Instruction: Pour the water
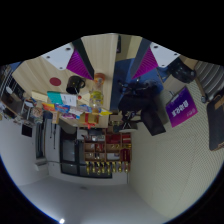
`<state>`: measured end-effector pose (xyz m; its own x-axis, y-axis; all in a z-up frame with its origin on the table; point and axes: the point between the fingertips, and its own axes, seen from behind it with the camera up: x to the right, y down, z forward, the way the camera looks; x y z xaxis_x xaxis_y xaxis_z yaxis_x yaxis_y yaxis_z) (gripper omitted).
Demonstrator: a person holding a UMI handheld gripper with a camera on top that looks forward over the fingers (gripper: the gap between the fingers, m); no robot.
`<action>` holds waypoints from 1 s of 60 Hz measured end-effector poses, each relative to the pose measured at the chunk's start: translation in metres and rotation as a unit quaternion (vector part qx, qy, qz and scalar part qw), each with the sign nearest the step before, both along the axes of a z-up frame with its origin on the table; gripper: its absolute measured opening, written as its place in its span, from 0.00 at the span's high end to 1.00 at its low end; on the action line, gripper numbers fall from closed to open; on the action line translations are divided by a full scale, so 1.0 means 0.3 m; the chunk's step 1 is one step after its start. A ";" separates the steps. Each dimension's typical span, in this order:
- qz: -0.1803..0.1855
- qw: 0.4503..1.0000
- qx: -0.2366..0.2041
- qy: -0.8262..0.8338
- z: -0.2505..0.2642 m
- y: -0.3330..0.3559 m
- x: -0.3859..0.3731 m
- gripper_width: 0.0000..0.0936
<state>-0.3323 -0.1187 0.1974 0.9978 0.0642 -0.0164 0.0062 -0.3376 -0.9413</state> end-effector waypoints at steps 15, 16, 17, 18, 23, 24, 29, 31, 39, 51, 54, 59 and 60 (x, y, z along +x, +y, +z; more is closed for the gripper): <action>-0.011 0.999 0.029 -0.020 -0.246 0.481 0.064 0.12; -0.013 0.999 0.031 -0.020 -0.255 0.512 0.073 0.12; -0.014 0.999 0.034 -0.019 -0.264 0.543 0.079 0.12; -0.014 0.999 0.036 -0.019 -0.273 0.572 0.085 0.12; -0.016 0.999 0.043 -0.013 -0.320 0.692 0.110 0.12; -0.016 0.999 0.044 -0.011 -0.329 0.713 0.113 0.12; -0.018 0.999 0.045 -0.007 -0.386 0.807 0.134 0.16; -0.016 0.999 0.043 -0.005 -0.406 0.834 0.134 0.29; 0.005 0.998 0.067 -0.014 -0.416 0.892 0.101 0.49; 0.045 0.997 0.067 -0.008 -0.417 0.915 0.071 0.55; 0.052 0.997 0.049 0.011 -0.426 0.927 0.053 0.59; 0.063 0.996 0.032 0.049 -0.380 0.925 0.052 0.61; 0.061 0.996 0.030 0.062 -0.358 0.931 0.039 0.61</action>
